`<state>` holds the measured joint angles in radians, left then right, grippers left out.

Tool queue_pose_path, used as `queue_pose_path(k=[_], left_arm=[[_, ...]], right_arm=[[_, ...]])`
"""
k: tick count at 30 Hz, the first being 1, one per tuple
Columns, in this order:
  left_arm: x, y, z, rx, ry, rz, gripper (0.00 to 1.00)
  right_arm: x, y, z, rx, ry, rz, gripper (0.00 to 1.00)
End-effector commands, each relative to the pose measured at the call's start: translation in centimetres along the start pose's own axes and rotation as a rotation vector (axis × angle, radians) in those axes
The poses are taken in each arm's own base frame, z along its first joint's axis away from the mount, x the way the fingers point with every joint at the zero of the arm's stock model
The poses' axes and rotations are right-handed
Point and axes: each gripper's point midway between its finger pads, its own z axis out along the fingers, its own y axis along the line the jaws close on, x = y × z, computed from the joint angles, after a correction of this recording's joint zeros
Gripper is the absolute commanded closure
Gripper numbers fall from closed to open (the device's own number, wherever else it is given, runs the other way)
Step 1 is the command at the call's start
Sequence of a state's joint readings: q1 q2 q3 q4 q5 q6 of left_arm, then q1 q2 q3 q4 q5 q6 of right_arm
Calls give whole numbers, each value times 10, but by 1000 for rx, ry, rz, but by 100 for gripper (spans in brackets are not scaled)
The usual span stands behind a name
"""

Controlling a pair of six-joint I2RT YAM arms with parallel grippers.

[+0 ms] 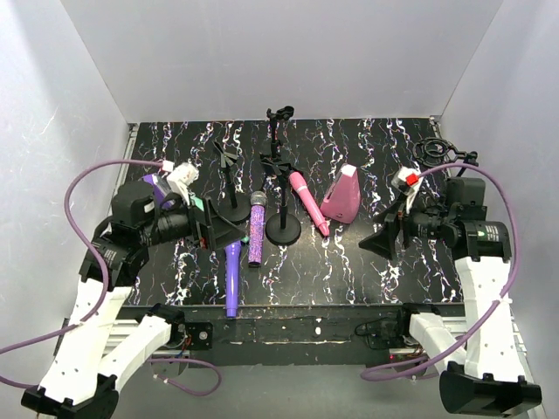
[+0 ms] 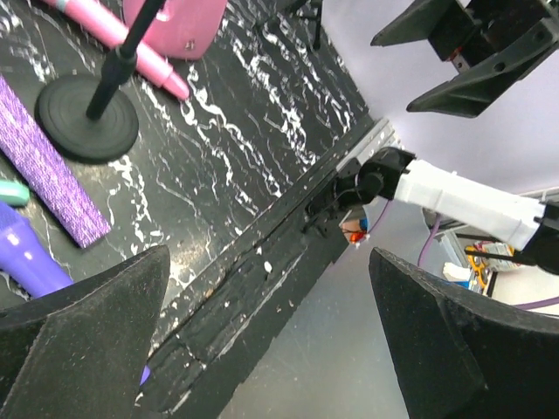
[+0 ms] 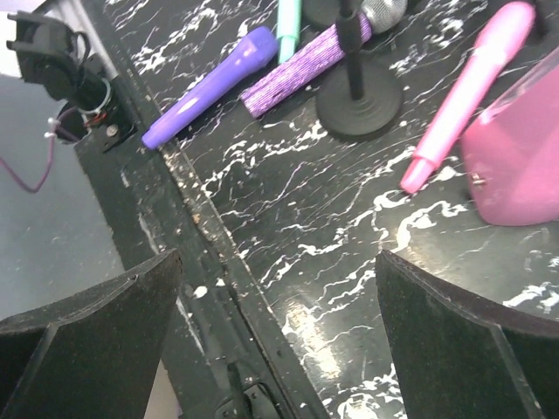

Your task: Attach the microphones to the stand

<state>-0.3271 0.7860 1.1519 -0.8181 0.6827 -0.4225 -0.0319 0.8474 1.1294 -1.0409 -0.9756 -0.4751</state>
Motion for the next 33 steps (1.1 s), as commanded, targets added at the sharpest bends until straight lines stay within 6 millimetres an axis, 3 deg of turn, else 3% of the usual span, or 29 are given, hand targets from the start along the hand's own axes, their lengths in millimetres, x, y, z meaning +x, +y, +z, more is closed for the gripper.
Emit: queue_pose_path(k=[1,9,15,21,26,30,33], left_arm=[[35,18,4,-46,78,-67,2],[78,57,29,-200,190,-166,2],[93,67,53,-257,199,-142,2],[94,75,89,-322,169,-88,2],[89,112,106,-485,86,-68,2],[84,128,115,-535,23,-74,5],[95,143,123,-576,37,-81,11]], right_arm=[[10,6,15,-71,19,7,2],[39,-5,36,-108,22,43,2],[70,-18,47,-75,31,0,2],[85,-34,56,-25,30,31,2],[97,-44,62,6,10,51,2],[93,-47,60,15,3,59,2],[91,-50,59,22,-4,59,2]])
